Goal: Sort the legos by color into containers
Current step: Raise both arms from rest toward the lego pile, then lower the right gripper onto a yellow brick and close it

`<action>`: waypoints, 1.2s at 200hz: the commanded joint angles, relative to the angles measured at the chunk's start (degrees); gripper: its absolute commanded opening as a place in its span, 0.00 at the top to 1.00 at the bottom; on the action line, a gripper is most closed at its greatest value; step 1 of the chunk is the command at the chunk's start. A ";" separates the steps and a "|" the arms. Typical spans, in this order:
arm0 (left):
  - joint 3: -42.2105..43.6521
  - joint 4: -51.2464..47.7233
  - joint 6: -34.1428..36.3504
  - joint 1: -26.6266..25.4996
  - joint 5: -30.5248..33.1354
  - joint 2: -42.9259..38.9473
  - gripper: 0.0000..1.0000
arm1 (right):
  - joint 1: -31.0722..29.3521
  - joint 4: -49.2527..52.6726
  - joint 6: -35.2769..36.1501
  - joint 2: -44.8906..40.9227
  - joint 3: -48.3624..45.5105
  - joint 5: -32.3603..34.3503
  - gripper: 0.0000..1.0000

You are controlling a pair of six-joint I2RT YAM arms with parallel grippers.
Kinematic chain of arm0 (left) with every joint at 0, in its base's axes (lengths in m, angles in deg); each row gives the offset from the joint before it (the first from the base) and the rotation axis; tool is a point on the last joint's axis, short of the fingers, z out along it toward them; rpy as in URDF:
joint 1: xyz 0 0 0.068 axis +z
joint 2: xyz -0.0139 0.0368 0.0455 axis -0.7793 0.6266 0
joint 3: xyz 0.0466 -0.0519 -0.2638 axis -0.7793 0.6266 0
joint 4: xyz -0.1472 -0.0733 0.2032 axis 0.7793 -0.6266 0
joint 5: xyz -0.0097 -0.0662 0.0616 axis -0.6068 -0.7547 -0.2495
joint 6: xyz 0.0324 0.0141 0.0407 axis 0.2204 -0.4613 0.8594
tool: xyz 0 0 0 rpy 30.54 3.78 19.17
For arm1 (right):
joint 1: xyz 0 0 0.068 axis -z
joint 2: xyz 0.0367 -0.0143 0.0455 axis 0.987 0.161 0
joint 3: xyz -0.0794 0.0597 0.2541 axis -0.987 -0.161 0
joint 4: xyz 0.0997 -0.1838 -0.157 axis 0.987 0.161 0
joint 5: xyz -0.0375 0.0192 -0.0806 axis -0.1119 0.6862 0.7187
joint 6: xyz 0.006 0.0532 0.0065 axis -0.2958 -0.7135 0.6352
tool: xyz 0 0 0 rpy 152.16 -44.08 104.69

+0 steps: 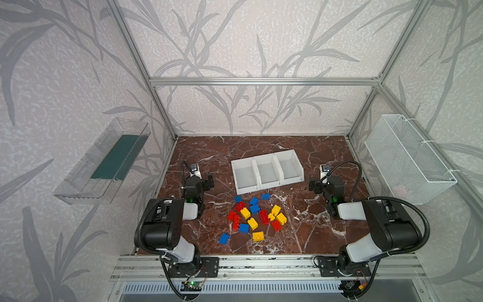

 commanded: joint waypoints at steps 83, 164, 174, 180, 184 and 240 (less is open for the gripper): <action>-8.01 -36.40 -2.96 -1.71 -0.17 -24.74 0.01 | -7.05 45.46 -3.10 -19.71 15.80 1.01 0.01; -6.65 -57.44 -14.02 -16.59 -4.57 -39.88 0.01 | -32.92 78.01 -27.52 -11.90 31.14 3.09 0.06; -5.90 -57.40 -14.33 -17.56 -4.91 -40.10 0.01 | -35.28 78.17 -29.62 -9.94 31.54 3.58 0.08; -5.49 -57.47 -14.42 -17.98 -4.45 -40.19 0.01 | -36.54 78.42 -30.75 -8.68 31.81 4.09 0.08; -5.28 -57.51 -14.49 -18.16 -4.19 -40.27 0.01 | -37.37 78.66 -31.42 -7.85 32.10 4.34 0.08; -3.80 -55.96 -16.45 -19.88 -5.86 -39.85 0.01 | -43.41 79.12 -38.89 1.75 36.36 2.99 0.15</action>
